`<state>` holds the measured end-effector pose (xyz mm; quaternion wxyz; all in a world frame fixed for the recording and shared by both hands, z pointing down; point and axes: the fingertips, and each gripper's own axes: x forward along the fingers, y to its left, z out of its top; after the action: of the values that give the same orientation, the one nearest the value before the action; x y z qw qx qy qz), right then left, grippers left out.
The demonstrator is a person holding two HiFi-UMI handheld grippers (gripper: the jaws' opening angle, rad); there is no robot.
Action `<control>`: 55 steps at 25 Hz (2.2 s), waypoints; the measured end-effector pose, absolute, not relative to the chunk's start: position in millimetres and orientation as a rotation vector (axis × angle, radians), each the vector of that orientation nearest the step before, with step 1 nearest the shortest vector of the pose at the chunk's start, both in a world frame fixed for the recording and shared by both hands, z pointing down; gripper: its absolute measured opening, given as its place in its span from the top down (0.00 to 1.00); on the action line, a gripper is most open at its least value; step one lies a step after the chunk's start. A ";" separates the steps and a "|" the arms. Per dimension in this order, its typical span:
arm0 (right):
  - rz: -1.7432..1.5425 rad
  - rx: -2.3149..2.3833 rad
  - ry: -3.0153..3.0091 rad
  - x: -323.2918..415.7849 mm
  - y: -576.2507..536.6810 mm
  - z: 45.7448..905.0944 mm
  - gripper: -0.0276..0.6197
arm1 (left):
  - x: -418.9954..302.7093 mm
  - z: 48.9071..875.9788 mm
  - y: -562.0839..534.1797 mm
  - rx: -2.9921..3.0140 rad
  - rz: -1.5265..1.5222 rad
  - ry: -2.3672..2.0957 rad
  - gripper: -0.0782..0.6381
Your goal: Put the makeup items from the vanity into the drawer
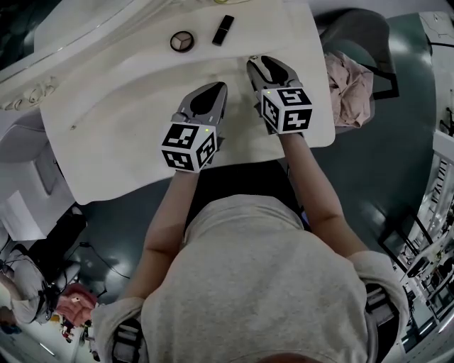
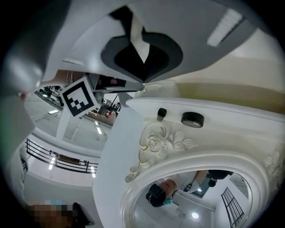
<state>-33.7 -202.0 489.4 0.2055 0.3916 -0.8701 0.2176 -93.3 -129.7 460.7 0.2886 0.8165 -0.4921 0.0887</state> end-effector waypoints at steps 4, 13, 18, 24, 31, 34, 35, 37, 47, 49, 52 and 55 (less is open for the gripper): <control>0.604 1.109 -2.417 -36.9 -210.1 493.4 0.79 | -97.1 462.0 -132.2 2.178 0.236 -1.312 0.88; 0.550 1.123 -2.396 -38.1 -206.4 494.3 0.80 | -99.4 462.9 -133.0 2.182 0.250 -1.318 0.88; 0.566 1.125 -2.388 -33.5 -192.5 494.7 0.80 | -102.7 459.6 -133.8 2.192 0.270 -1.347 0.88; 0.574 1.117 -2.391 -28.8 -176.2 494.8 0.80 | -97.7 452.7 -134.2 2.229 0.285 -1.343 0.88; 0.590 1.102 -2.391 -23.0 -160.6 497.7 0.80 | -91.3 442.1 -135.8 2.262 0.304 -1.364 0.88; 0.595 1.099 -2.393 -20.8 -156.8 498.0 0.80 | -92.4 434.2 -139.8 2.291 0.330 -1.400 0.88; 0.594 1.097 -2.394 -20.5 -155.6 497.9 0.80 | -92.5 431.3 -141.5 2.307 0.347 -1.409 0.87; 0.591 1.091 -2.396 -20.4 -153.2 497.6 0.80 | -92.0 425.8 -145.8 2.345 0.391 -1.420 0.87; 0.616 1.091 -2.414 -17.9 -148.3 497.1 0.80 | -106.2 403.5 -197.5 2.380 0.459 -1.552 0.72; 0.627 1.097 -2.418 -17.8 -148.1 497.0 0.80 | -103.8 406.1 -204.3 2.374 0.467 -1.534 0.72; 0.638 1.105 -2.422 -17.7 -148.3 497.3 0.80 | -102.0 414.5 -212.1 2.358 0.526 -1.522 0.71; 0.641 1.102 -2.425 -17.6 -148.9 497.7 0.80 | -103.7 419.6 -219.9 2.322 0.590 -1.538 0.71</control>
<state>-17.6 -148.9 497.7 0.1998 0.3942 -0.8673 0.2293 -103.7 -219.9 419.6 0.1467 0.8068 -0.5343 0.2048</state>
